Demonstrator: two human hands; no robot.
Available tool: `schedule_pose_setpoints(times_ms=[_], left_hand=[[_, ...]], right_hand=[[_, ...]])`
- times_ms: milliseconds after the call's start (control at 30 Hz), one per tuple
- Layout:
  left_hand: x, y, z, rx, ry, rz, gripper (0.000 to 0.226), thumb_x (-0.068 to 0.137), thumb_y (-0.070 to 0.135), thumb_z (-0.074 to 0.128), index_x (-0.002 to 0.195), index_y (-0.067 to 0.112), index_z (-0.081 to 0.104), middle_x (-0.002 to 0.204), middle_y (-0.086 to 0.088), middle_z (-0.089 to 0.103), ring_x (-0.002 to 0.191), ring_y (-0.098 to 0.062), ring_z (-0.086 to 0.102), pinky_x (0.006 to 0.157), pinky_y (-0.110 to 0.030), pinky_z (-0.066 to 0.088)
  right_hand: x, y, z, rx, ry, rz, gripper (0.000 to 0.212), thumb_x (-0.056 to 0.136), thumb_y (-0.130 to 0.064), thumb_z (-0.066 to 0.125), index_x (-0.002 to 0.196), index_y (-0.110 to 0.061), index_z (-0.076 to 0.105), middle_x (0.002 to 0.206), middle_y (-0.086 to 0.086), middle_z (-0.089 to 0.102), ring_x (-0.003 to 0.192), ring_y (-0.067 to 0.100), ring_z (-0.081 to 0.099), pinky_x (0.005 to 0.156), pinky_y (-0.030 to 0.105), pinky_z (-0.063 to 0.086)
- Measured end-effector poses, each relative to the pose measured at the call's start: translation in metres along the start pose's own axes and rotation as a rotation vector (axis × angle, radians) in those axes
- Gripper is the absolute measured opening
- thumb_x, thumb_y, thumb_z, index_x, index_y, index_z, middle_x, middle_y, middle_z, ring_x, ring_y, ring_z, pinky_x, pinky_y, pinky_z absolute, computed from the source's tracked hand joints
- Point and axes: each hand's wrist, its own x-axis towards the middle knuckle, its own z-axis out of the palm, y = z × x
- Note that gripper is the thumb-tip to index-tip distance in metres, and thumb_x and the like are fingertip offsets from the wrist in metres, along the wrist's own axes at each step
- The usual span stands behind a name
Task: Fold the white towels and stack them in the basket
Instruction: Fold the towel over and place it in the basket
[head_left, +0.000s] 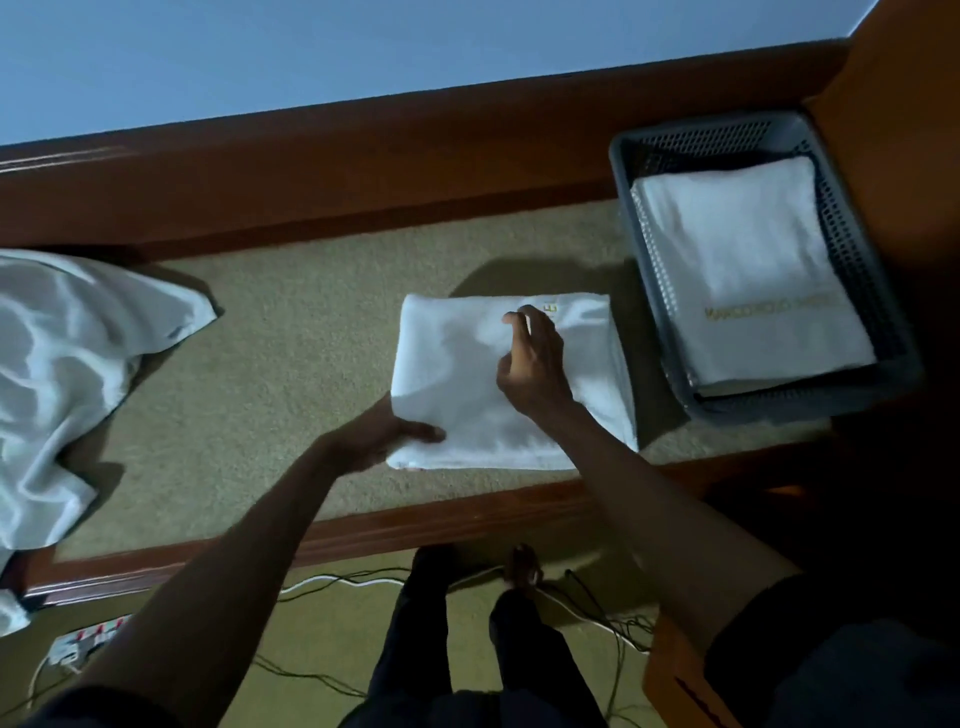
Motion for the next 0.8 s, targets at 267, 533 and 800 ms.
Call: schedule_pose_setpoints(times_ms=[267,533,800], left_hand=[[0.014,0.040,-0.174,0.304,0.267,-0.184,0.053,0.077,0.011,0.086,0.122,0.006,0.060,0.107,-0.007,0.062,0.076,-0.017,0.058,0.050,-0.020,0.046],[0.082,0.081,-0.237,0.582,0.648,0.085,0.076,0.069,0.005,0.089,0.138,0.011,0.056,0.129,-0.012,0.061,0.120,-0.030,0.057,0.085,-0.031,0.047],[0.135,0.030,-0.172,0.828,0.856,0.246,0.063,0.101,0.047,0.033,0.151,0.012,0.043,0.152,-0.017,0.046,0.145,-0.037,0.035,0.120,-0.057,0.023]], right_hand=[[0.054,-0.053,0.035,-0.040,-0.047,0.036,0.049,0.076,0.006,0.060,0.124,-0.004,0.056,0.121,0.017,0.055,0.118,0.039,0.050,0.098,0.042,0.037],[0.112,-0.076,0.073,-0.053,0.042,0.031,0.047,0.082,-0.002,0.057,0.130,0.000,0.054,0.136,0.022,0.051,0.121,0.043,0.051,0.099,0.051,0.046],[0.165,-0.062,0.110,-0.205,0.004,-0.100,0.052,0.104,-0.027,0.034,0.151,-0.008,0.044,0.161,0.024,0.030,0.150,0.041,0.028,0.120,0.053,0.024]])
